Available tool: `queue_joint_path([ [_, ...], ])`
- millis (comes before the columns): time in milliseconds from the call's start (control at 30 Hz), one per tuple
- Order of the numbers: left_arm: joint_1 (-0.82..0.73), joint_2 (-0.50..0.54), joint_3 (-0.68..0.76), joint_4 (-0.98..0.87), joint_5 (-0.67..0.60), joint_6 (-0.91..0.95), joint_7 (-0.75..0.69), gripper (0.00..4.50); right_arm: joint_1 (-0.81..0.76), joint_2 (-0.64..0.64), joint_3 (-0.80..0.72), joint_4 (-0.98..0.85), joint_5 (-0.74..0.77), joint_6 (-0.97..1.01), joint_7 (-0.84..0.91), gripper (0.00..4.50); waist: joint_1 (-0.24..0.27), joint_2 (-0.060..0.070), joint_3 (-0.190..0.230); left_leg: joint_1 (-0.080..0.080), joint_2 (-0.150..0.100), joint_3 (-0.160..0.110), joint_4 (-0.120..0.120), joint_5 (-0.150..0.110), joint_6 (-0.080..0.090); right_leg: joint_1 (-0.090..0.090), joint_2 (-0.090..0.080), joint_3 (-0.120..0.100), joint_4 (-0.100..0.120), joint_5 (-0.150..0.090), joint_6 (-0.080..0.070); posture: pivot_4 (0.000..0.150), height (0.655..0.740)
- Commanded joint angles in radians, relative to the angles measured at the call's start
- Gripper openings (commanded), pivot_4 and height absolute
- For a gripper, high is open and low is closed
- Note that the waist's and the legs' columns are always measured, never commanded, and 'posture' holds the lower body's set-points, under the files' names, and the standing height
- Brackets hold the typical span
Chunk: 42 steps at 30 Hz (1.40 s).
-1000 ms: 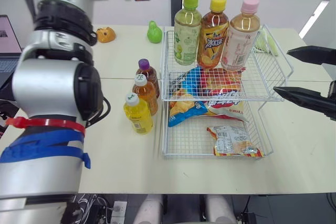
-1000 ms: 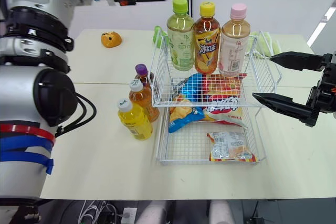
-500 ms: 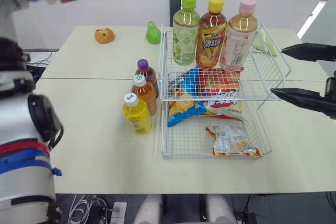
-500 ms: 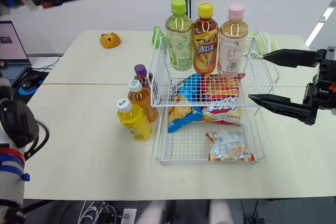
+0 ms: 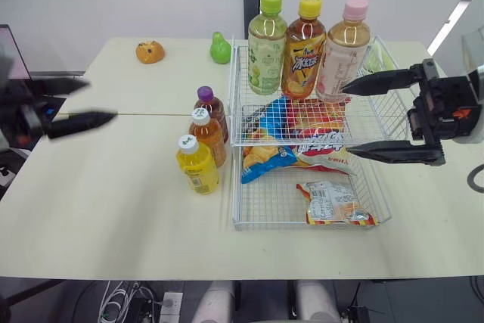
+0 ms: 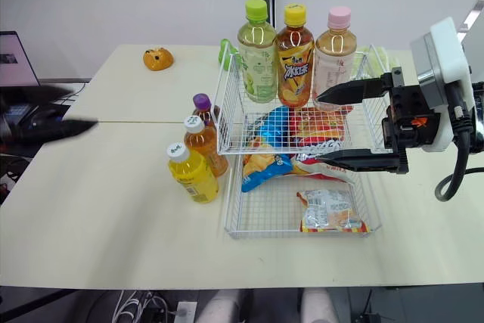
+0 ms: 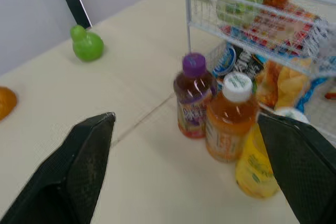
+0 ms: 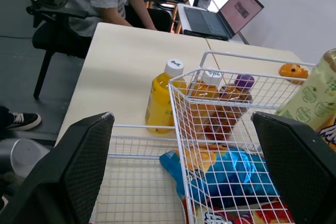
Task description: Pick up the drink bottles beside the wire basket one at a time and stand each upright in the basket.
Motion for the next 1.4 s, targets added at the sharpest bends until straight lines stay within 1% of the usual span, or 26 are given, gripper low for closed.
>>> queue_joint_path([
  [33,0.114,-0.074,0.112,-0.197,-0.110,0.095,0.042,4.48,-0.045,0.011,0.011,0.007,-0.006,-0.003,0.043,4.50,0.008,-0.001,0.000,0.000,0.000,-0.001,0.000,0.000,0.000,0.000,0.000,-0.001,0.001,0.000,0.000,0.150,0.7400],
  [167,0.153,-0.226,0.128,-0.383,-0.243,0.199,0.214,4.48,-0.080,0.032,0.030,0.028,-0.026,-0.001,0.064,4.50,0.025,-0.001,0.000,0.000,0.002,-0.002,0.002,0.000,0.000,0.001,0.000,-0.003,0.000,0.001,-0.002,0.150,0.7400],
  [333,0.109,-0.444,0.073,-0.532,-0.316,0.203,0.510,4.48,-0.086,0.041,0.028,0.031,-0.033,0.008,0.075,4.50,0.030,-0.001,-0.001,0.001,0.001,-0.002,0.002,0.000,-0.001,0.002,0.000,-0.002,0.000,0.001,-0.002,0.150,0.7400],
  [433,0.082,-0.515,0.013,-0.586,-0.349,0.190,0.642,4.48,-0.086,0.040,0.019,0.028,-0.032,0.017,0.078,4.50,0.037,-0.001,-0.001,0.001,0.001,-0.001,0.002,0.000,-0.001,0.002,0.000,-0.002,0.001,0.001,-0.002,0.150,0.7400],
  [467,0.072,-0.529,-0.009,-0.591,-0.348,0.186,0.681,4.48,-0.085,0.039,0.016,0.026,-0.031,0.021,0.078,4.50,0.037,-0.001,-0.001,0.001,0.001,0.000,0.002,0.000,-0.001,0.002,0.000,-0.001,0.001,0.001,-0.002,0.150,0.7400],
  [567,0.076,-0.520,-0.074,-0.599,-0.338,0.179,0.743,4.48,-0.082,0.036,0.008,0.022,-0.027,0.030,0.079,4.50,0.038,-0.001,-0.001,0.001,0.001,0.000,0.002,0.000,-0.001,0.002,0.001,-0.001,0.001,0.001,-0.002,0.150,0.7400],
  [800,0.053,-0.550,-0.223,-0.551,-0.251,0.105,0.904,4.48,-0.079,0.038,0.003,0.020,-0.030,0.038,0.077,4.50,0.044,-0.001,-0.001,0.001,0.000,0.000,0.002,0.000,-0.001,0.002,0.001,-0.001,0.000,0.001,-0.002,0.150,0.7400],
  [1000,0.035,-0.584,-0.329,-0.510,-0.191,0.041,0.980,4.48,-0.081,0.042,0.005,0.017,-0.032,0.044,0.069,4.50,0.044,-0.001,-0.001,0.001,0.000,0.000,0.002,0.000,0.000,0.002,0.001,-0.001,0.000,0.001,-0.002,0.150,0.7400],
  [1167,0.016,-0.594,-0.364,-0.485,-0.183,0.014,1.002,4.48,-0.081,0.041,0.002,0.011,-0.029,0.051,0.059,4.50,0.045,-0.001,-0.001,0.001,0.000,0.000,0.001,0.000,0.000,0.002,0.001,-0.001,0.000,0.001,-0.002,0.150,0.7400],
  [1267,0.025,-0.595,-0.369,-0.491,-0.197,0.013,1.004,3.92,-0.077,0.036,-0.007,0.006,-0.025,0.055,0.053,4.50,0.044,-0.001,-0.001,0.001,0.000,0.000,0.001,0.000,0.000,0.002,0.001,-0.001,0.000,0.001,-0.002,0.150,0.7400],
  [1300,0.030,-0.593,-0.374,-0.492,-0.196,0.010,1.002,3.65,-0.075,0.036,-0.009,0.004,-0.024,0.056,0.051,4.50,0.045,-0.001,-0.001,0.001,0.000,0.000,0.001,0.000,0.000,0.002,0.001,-0.001,0.000,0.001,-0.002,0.150,0.7400],
  [1400,0.038,-0.591,-0.378,-0.494,-0.204,0.008,0.998,2.64,-0.071,0.035,-0.016,-0.003,-0.020,0.062,0.043,4.50,0.045,-0.001,-0.001,0.001,0.000,0.000,0.001,0.000,0.000,0.002,0.001,-0.001,0.000,0.001,-0.002,0.150,0.7400],
])
